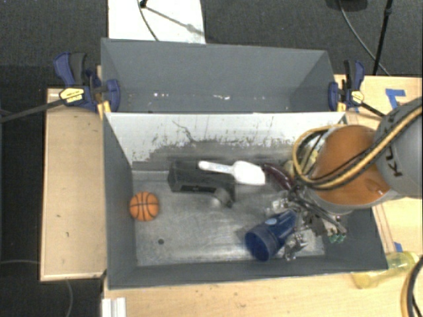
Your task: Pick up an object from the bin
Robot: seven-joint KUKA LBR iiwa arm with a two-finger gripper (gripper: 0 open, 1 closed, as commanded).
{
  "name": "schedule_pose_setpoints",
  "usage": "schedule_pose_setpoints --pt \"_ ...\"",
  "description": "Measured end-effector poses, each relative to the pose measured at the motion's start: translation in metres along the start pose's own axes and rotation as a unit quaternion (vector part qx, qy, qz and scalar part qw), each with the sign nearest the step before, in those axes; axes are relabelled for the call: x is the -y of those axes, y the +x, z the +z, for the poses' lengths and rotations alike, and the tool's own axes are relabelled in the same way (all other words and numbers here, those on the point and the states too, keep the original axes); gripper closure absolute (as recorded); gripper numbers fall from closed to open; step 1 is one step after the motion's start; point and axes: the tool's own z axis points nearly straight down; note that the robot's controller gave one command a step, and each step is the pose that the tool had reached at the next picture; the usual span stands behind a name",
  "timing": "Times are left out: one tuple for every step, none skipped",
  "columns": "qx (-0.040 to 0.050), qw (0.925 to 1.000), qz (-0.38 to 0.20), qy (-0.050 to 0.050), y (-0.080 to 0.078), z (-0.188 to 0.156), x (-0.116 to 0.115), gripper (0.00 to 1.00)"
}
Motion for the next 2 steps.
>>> schedule_pose_setpoints --pt "-0.0025 0.9976 -0.07 0.0 -0.0223 0.0258 -0.0215 0.0" --pt "0.0014 0.9994 -0.035 -0.002 -0.013 0.0252 -0.0149 0.0"
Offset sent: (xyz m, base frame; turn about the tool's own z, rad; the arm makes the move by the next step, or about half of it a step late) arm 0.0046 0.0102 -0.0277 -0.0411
